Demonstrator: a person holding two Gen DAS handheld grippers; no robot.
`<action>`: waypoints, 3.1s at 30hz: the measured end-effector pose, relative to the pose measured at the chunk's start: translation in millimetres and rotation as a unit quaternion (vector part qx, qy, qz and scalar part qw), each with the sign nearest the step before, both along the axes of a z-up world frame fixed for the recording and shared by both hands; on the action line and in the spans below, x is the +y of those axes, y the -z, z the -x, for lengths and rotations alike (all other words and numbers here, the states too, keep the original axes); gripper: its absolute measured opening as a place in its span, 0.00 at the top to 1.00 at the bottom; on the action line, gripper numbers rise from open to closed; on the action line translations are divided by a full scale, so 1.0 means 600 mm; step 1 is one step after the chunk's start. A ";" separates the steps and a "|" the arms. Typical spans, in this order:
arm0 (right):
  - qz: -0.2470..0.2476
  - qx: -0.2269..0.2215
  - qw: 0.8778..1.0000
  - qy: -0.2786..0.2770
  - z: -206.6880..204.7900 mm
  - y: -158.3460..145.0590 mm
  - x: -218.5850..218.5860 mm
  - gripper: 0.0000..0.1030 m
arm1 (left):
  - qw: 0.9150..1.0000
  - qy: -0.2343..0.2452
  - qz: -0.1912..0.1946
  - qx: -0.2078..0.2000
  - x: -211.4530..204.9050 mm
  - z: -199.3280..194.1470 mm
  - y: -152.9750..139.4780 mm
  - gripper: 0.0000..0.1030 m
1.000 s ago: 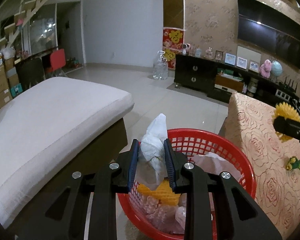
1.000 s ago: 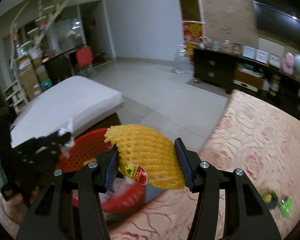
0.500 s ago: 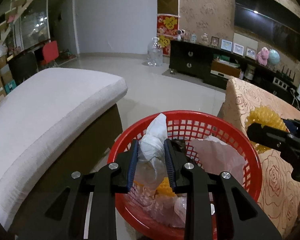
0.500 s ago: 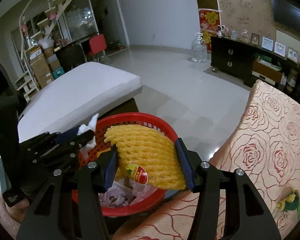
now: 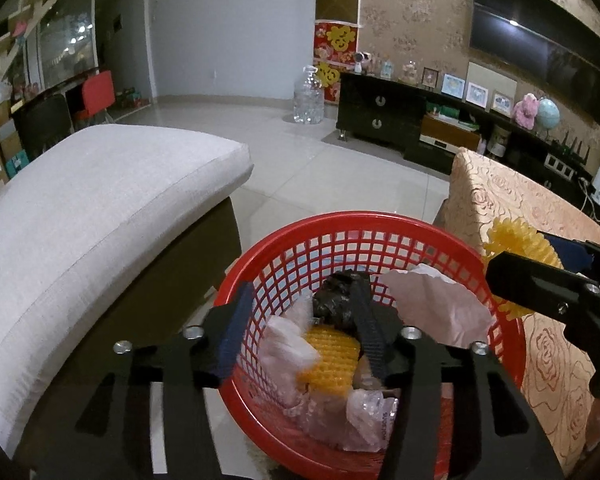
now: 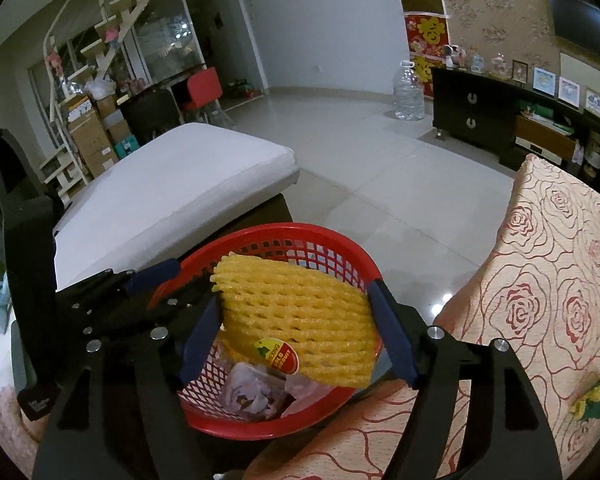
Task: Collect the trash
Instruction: 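Carry tissue and yellow net to the red wastebasket and open both tools, then move both tools back over the sponge and green packet on the table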
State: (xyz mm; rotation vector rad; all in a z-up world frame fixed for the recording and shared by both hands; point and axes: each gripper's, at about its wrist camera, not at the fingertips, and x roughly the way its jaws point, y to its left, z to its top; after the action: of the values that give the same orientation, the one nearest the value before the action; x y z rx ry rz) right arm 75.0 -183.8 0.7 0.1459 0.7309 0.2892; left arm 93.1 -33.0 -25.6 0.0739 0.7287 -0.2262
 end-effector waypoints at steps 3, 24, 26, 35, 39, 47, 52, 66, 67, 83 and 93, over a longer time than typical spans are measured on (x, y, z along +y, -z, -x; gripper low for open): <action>-0.006 0.001 1.000 0.003 0.002 0.000 -0.004 0.24 | 1.000 -0.004 0.004 -0.001 0.003 0.000 -0.003 0.41; 0.003 -0.003 0.999 0.035 0.017 0.004 -0.038 0.21 | 0.999 -0.028 0.022 -0.034 0.035 0.009 -0.025 0.32; 0.006 -0.005 0.999 0.041 0.020 0.004 -0.045 0.21 | 0.999 -0.024 0.021 -0.038 0.033 0.011 -0.026 0.31; 0.025 -0.012 0.997 0.076 0.040 0.006 -0.080 0.21 | 0.998 -0.010 0.021 -0.055 0.019 0.025 -0.034 0.27; 0.028 -0.014 0.995 0.096 0.055 0.006 -0.103 0.21 | 0.998 -0.002 0.028 -0.058 0.013 0.032 -0.036 0.26; 0.043 -0.018 0.987 0.155 0.102 0.005 -0.176 0.21 | 0.997 0.021 0.031 -0.062 -0.014 0.044 -0.040 0.23; 0.050 -0.019 0.978 0.203 0.149 0.010 -0.230 0.21 | 0.997 0.037 0.030 -0.066 -0.037 0.054 -0.040 0.23; 0.068 0.002 0.927 0.370 0.291 0.033 -0.403 0.21 | 0.991 0.107 0.031 -0.072 -0.127 0.098 -0.039 0.21; 0.068 0.006 0.922 0.380 0.299 0.037 -0.415 0.21 | 0.991 0.112 0.030 -0.070 -0.134 0.100 -0.038 0.21; 0.015 0.033 0.892 0.450 0.361 0.072 -0.506 0.21 | 0.970 0.240 -0.008 -0.025 -0.350 0.144 0.013 0.21; -0.002 0.043 0.891 0.452 0.361 0.084 -0.521 0.21 | 0.947 0.319 -0.043 -0.008 -0.509 0.158 0.060 0.21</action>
State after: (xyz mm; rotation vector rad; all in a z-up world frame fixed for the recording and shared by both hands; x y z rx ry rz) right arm -141.4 -496.1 -49.7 0.4853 0.6780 -0.6139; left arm -1.4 -338.2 -61.4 0.3979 0.6812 -0.8110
